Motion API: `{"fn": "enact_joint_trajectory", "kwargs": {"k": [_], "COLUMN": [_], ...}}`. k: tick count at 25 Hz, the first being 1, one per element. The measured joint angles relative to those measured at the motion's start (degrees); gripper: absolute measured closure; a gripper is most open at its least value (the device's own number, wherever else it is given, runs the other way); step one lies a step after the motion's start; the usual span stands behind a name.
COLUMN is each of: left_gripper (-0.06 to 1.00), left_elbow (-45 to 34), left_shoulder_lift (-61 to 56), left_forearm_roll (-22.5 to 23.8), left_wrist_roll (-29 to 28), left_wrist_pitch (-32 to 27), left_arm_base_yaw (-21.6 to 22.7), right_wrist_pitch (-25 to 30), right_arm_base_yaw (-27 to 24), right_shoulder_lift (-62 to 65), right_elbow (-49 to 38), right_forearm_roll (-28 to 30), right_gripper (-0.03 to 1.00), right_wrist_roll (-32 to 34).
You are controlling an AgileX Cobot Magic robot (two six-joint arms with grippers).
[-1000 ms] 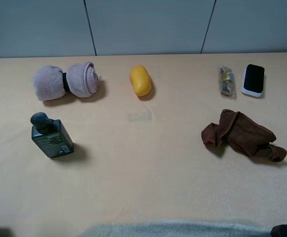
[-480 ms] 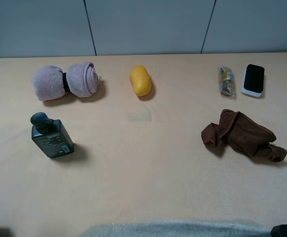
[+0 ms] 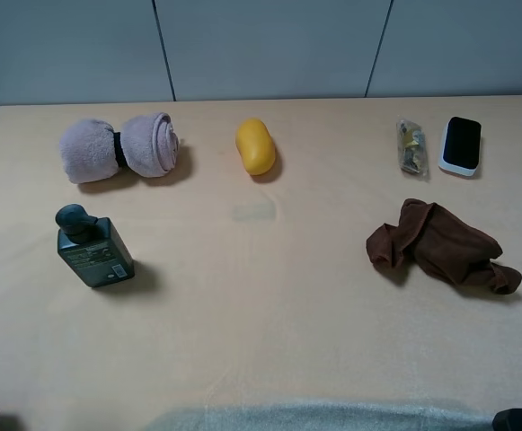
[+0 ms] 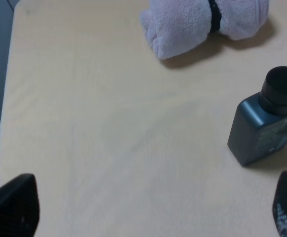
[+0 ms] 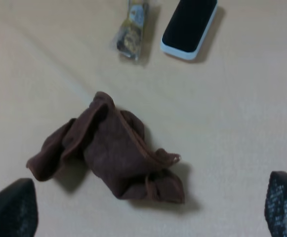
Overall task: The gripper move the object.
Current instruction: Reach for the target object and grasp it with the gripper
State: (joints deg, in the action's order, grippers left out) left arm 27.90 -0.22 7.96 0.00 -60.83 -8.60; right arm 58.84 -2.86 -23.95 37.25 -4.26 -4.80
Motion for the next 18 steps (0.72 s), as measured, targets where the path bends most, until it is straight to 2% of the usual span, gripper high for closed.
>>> {"fn": "enact_joint_trajectory", "kwargs": {"k": [7, 14, 18], "left_gripper": [0.01, 0.01, 0.01], "left_elbow": [0.00, 0.00, 0.00], "left_shoulder_lift": [0.00, 0.00, 0.00], "left_forearm_roll": [0.00, 0.00, 0.00], "left_wrist_roll": [0.00, 0.00, 0.00], "left_wrist_pitch": [0.00, 0.00, 0.00], "left_arm_base_yaw": [0.00, 0.00, 0.00], "right_wrist_pitch": [1.79, 2.54, 2.65], "right_arm_base_yaw": [0.00, 0.07, 3.92], "right_shoulder_lift": [-9.86, -17.40, -21.28], "right_elbow": [7.07, 12.31, 14.65], "right_forearm_roll": [-1.03, -5.00, -5.71], "right_gripper": [0.28, 0.28, 0.28], "right_wrist_roll": [-1.09, -2.85, -3.88]}}
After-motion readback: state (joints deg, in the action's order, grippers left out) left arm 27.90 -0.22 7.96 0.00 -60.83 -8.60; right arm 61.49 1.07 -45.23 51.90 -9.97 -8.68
